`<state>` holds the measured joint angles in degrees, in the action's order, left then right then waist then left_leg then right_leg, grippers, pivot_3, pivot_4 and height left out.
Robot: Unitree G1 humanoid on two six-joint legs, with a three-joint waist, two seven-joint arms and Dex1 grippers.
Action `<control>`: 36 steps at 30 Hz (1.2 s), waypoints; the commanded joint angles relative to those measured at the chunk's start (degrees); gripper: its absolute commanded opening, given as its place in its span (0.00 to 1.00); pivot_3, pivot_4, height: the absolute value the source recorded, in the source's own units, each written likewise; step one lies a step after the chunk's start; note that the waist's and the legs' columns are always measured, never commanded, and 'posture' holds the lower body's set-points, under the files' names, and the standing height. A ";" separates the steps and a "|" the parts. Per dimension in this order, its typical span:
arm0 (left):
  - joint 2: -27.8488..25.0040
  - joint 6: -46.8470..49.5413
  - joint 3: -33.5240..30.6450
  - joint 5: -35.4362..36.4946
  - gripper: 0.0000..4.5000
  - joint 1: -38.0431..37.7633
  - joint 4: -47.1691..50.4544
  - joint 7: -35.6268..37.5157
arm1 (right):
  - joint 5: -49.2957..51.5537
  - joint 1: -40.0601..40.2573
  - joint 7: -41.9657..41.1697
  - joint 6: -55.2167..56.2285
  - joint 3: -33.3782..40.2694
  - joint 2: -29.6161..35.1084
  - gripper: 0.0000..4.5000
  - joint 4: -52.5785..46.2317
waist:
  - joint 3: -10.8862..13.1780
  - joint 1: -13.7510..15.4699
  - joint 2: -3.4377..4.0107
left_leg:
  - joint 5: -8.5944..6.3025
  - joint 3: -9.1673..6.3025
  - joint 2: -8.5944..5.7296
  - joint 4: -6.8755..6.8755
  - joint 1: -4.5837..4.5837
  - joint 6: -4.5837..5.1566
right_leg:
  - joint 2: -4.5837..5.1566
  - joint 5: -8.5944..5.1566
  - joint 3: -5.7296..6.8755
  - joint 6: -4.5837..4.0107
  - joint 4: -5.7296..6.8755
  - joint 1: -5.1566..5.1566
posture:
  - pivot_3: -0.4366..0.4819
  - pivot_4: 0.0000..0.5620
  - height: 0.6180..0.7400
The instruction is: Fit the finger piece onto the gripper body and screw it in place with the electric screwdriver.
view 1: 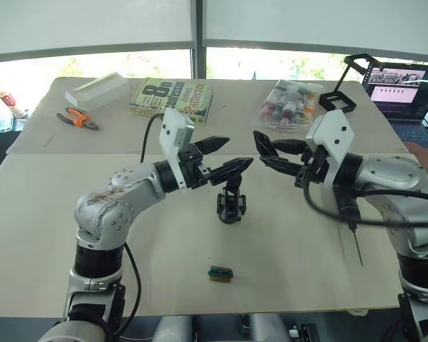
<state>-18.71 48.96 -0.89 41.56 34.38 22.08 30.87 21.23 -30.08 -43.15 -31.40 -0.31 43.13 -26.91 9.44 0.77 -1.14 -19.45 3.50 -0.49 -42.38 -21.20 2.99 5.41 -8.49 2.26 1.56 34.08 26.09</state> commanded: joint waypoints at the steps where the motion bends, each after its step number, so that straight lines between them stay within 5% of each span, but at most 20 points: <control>1: 4.80 -2.58 0.06 -0.37 1.00 1.86 0.45 -4.40 | -3.37 0.47 1.67 6.77 -0.17 -2.13 0.25 -0.66 | 0.00 0.02 0.00 | 0.00 -0.01 0.02 0.00 0.01 0.00 | -0.01 0.00 0.01 0.00 -0.01 -0.01 | 0.48 0.27 1.00; 3: 7.60 -3.04 -0.69 0.05 1.00 2.27 0.05 -6.40 | -4.85 0.84 1.15 9.46 -0.70 -2.54 0.25 -0.29 | 0.00 0.07 0.00 | 0.01 -0.01 0.01 0.00 0.01 0.00 | 0.00 0.00 0.02 0.00 0.00 -0.01 | 0.48 0.27 1.00; 5: 10.50 -3.82 -1.91 0.98 0.88 2.37 -0.52 -8.22 | -5.13 1.02 1.19 10.04 -0.80 -3.19 0.25 -0.02 | 0.00 -0.05 0.00 | 0.01 -0.01 0.01 0.00 0.01 0.00 | 0.00 0.00 0.01 -0.01 0.00 -0.01 | 0.48 0.27 1.00; 10: 11.28 -3.31 -0.83 1.26 0.38 1.68 0.13 -8.17 | -5.81 0.71 0.85 10.73 -1.17 -3.93 0.25 0.43 | 0.00 -0.20 0.00 | 0.01 0.00 0.03 0.00 0.06 0.00 | -0.03 0.00 -0.01 -0.01 -0.01 -0.01 | 0.48 0.27 1.00; 14: 12.36 -2.54 -1.84 3.90 0.36 1.16 -0.03 -8.76 | -5.61 -0.37 1.29 9.34 -0.92 -4.60 0.25 0.47 | 0.00 -0.14 0.00 | 0.04 0.00 0.05 -0.01 0.08 -0.02 | -0.03 0.00 -0.02 -0.03 -0.02 -0.01 | 0.48 0.27 1.00; 18: 12.56 -2.24 -2.10 5.16 0.00 0.62 -0.90 -9.12 | -5.74 -1.26 1.76 8.69 -0.93 -5.28 0.25 0.23 | 0.00 -0.13 0.00 | 0.05 0.00 0.14 -0.02 0.08 0.00 | -0.01 0.01 -0.05 -0.04 -0.02 -0.01 | 0.48 0.27 1.00; 22: 12.01 -2.85 -2.19 4.92 0.00 1.70 -1.88 -8.77 | -5.98 -1.71 0.71 8.86 -1.19 -4.56 0.25 0.09 | 0.00 -0.11 0.00 | 0.05 0.00 0.09 0.01 0.07 0.00 | -0.03 0.01 -0.03 -0.04 0.00 -0.01 | 0.48 0.27 1.00; 26: 8.17 -2.77 -1.54 4.83 0.00 5.14 -3.59 -4.30 | -2.38 -3.24 -4.55 7.00 0.30 -1.17 0.64 0.88 | 0.00 -0.07 0.00 | 0.04 0.00 0.02 0.01 0.06 0.02 | -0.02 0.02 -0.02 -0.05 -0.01 -0.02 | 0.48 0.27 1.00; 30: -2.84 -0.97 1.95 6.18 0.00 10.73 -4.93 11.48 | 16.38 -10.18 -15.48 -9.99 4.66 3.73 0.94 5.12 | 0.03 -0.27 0.02 | 0.04 0.00 0.02 0.02 0.06 0.03 | -0.03 0.02 -0.02 -0.06 -0.02 -0.01 | 0.48 0.27 1.00; 36: -13.93 0.26 6.93 6.68 0.00 18.20 -10.19 32.79 | 29.23 -20.67 -30.41 -28.11 -0.62 9.82 0.94 14.60 | 0.02 -0.28 0.03 | 0.04 0.01 0.21 0.24 0.09 0.04 | -0.14 0.02 0.03 -0.11 -0.08 -0.02 | 0.48 0.27 1.00</control>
<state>-31.84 49.08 5.14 47.43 50.61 12.07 58.72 47.58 -49.19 -69.59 -56.18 0.30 52.16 -13.01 9.46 0.49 -1.12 -19.41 3.51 -0.27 -42.12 -21.11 3.03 5.27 -8.47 2.28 1.45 34.00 26.06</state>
